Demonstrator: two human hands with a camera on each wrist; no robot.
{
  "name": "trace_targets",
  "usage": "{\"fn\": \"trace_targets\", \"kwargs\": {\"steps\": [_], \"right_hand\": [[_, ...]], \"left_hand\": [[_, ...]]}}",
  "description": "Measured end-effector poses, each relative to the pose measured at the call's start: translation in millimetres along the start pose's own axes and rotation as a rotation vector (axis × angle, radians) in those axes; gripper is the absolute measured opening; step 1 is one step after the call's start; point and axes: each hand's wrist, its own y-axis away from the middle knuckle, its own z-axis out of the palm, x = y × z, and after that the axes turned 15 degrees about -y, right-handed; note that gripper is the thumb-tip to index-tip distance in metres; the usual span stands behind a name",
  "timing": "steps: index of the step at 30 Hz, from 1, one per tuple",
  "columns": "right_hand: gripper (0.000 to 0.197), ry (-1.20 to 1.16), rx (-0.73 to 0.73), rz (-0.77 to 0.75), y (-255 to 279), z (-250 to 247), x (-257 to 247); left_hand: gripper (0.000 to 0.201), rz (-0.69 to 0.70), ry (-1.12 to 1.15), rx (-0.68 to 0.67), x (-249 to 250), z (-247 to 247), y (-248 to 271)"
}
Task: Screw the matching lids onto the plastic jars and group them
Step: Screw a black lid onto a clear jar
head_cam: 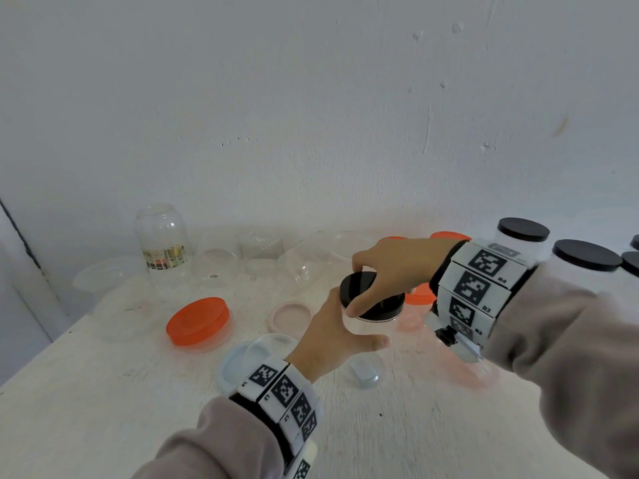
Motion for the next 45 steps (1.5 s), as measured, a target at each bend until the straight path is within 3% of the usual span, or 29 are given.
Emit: {"fn": "trace_targets", "kwargs": {"steps": [6,12,15,19,21,26,30,34,36,40,45], "right_hand": [[0.078,-0.037,-0.198,-0.079,4.7,-11.7,-0.9],[0.062,-0.065,-0.041,-0.066,0.9,-2.1,0.3],[0.067,0.019,0.069,-0.042,-2.6,6.4,-0.9],[0.08,-0.083,-0.105,-0.019,-1.2,-4.5,7.1],[0.077,-0.098,-0.181,-0.058,1.8,-9.3,7.6],[0.066,-0.112,-0.1,-0.059,-1.3,-4.5,7.2],[0.07,-0.007,-0.012,-0.004,-2.7,4.0,1.8],[0.084,-0.001,-0.119,-0.015,-3.0,-3.3,3.1],[0.081,-0.027,-0.164,-0.06,-1.4,-5.6,3.1],[0.071,-0.043,-0.116,-0.11,-3.9,-4.2,4.3],[0.067,-0.05,-0.046,-0.043,-7.2,3.6,1.8]], "left_hand": [[0.093,0.009,-0.001,0.0,2.1,-0.4,-0.5],[0.092,0.025,0.021,0.003,0.1,0.5,0.2],[0.091,0.037,0.015,0.015,-0.7,0.5,-0.6],[0.092,0.033,0.024,0.0,-1.1,0.1,-0.5],[0.093,0.035,0.016,0.005,-0.3,0.1,-0.3],[0.092,0.04,0.031,0.006,0.5,-0.1,0.5],[0.091,0.04,0.034,0.003,-0.4,0.0,1.5],[0.092,0.031,0.019,0.003,0.6,-0.4,0.8],[0.093,0.03,0.009,0.004,2.0,-0.6,0.5],[0.092,0.032,0.015,0.003,2.6,-0.4,2.1],[0.088,0.03,0.024,-0.001,1.3,-0.7,2.2]]}}
